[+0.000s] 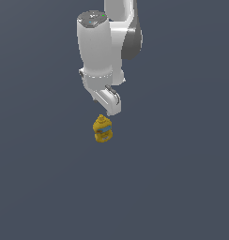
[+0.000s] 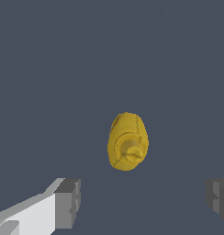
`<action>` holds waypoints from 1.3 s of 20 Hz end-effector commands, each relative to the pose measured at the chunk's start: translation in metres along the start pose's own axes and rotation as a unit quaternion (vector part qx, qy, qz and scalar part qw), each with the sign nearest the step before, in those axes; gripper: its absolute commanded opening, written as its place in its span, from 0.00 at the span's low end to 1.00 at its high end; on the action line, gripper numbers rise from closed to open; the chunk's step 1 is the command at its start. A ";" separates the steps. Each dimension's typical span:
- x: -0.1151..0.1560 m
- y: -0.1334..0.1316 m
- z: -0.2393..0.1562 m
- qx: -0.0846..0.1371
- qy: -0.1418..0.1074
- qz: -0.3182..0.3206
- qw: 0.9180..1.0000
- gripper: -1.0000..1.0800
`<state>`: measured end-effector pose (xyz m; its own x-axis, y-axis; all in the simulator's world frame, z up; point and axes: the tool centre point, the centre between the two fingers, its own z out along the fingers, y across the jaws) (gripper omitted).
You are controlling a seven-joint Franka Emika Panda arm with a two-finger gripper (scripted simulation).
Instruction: Pick up the object and move it to a goal position.
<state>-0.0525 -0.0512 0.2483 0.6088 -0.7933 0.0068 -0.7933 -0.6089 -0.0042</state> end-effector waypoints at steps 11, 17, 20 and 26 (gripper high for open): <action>0.007 0.002 0.024 -0.002 -0.003 0.119 0.993 0.96; 0.008 0.002 0.028 -0.003 -0.003 0.136 0.991 0.96; 0.008 0.002 0.028 -0.003 -0.003 0.134 0.991 0.96; 0.008 0.003 0.043 -0.003 -0.003 0.135 0.991 0.96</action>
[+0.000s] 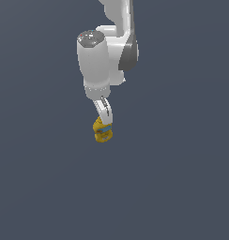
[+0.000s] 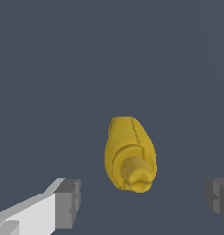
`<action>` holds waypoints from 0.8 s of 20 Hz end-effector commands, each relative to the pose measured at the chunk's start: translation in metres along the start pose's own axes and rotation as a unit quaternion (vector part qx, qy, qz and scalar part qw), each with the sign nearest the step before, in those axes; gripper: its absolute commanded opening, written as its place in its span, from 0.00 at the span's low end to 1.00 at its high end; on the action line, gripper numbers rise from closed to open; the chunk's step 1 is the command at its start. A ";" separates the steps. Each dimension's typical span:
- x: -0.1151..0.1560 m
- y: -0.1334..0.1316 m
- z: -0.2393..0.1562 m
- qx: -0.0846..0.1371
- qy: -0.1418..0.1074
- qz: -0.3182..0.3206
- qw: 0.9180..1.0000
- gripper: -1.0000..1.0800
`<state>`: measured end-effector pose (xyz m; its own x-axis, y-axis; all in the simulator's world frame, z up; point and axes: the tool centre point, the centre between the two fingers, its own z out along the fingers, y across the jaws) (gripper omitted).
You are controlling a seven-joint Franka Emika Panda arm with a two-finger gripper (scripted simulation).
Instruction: Pick up the object and move it to a goal position.
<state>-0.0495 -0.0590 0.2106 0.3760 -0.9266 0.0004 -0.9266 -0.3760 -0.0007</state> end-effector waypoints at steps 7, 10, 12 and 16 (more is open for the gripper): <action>0.000 0.001 0.036 0.000 0.000 0.002 1.000 0.96; 0.000 0.000 0.040 0.000 0.000 0.002 1.000 0.96; 0.000 0.000 0.040 0.000 0.000 0.002 1.000 0.00; 0.000 0.000 0.040 0.000 0.000 0.002 1.000 0.00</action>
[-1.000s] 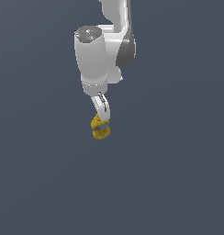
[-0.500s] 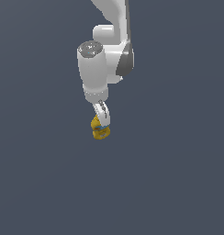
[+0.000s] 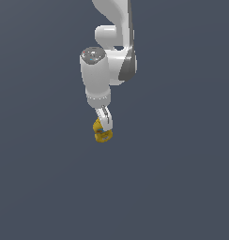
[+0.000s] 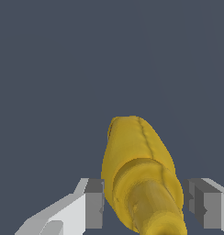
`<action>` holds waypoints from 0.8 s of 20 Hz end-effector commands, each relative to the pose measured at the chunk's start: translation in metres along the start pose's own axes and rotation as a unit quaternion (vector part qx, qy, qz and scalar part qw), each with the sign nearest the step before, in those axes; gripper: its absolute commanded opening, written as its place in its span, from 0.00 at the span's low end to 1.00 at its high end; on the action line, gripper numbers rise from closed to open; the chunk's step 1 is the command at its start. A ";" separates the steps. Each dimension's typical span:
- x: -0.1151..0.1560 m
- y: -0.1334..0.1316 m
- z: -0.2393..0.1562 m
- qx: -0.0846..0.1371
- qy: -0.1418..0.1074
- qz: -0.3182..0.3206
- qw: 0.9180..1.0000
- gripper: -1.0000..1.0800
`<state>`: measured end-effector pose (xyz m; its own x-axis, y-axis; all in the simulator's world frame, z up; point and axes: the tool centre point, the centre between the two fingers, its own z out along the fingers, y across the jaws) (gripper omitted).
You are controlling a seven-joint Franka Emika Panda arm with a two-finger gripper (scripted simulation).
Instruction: Pick up the object and move it to a goal position.
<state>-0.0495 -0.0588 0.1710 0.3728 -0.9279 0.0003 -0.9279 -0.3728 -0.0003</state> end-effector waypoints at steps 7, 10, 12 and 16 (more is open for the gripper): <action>0.000 0.000 0.000 0.000 0.000 0.000 1.000 0.00; 0.000 -0.003 -0.003 0.000 0.000 0.000 1.000 0.00; 0.001 -0.006 -0.007 0.000 0.000 0.000 1.000 0.00; 0.002 -0.016 -0.018 0.000 0.000 0.000 1.000 0.00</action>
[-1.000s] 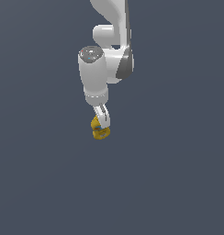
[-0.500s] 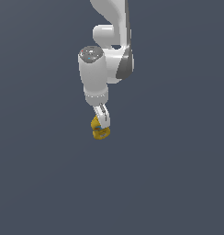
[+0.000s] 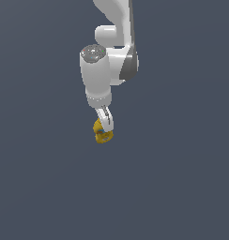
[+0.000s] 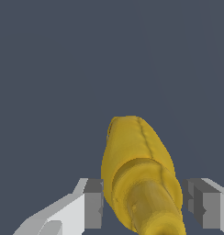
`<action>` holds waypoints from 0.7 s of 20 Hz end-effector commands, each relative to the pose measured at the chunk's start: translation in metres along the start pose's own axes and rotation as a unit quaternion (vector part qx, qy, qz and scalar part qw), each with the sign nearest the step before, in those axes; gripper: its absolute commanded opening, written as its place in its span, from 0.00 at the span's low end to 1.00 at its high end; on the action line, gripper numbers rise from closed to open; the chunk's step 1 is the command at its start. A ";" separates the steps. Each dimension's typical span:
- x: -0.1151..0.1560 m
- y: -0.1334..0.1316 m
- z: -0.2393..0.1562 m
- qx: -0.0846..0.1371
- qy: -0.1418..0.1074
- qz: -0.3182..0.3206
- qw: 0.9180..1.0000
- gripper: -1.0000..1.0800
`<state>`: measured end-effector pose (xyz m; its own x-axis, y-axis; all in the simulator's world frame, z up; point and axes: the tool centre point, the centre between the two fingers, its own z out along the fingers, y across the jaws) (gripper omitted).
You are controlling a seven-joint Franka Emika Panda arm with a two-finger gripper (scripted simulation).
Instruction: Pick up the object and move it to a goal position.
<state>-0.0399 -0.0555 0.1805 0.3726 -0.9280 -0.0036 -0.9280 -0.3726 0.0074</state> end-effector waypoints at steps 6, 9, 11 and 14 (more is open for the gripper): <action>0.004 -0.029 -0.035 0.004 0.002 0.000 1.000 0.00; 0.006 -0.043 -0.050 0.004 0.002 0.000 1.000 0.00; 0.007 -0.052 -0.060 0.004 0.002 0.000 1.000 0.00; 0.008 -0.063 -0.071 0.004 0.002 0.000 1.000 0.00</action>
<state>0.0150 -0.0410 0.2408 0.3729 -0.9279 -0.0031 -0.9279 -0.3729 0.0069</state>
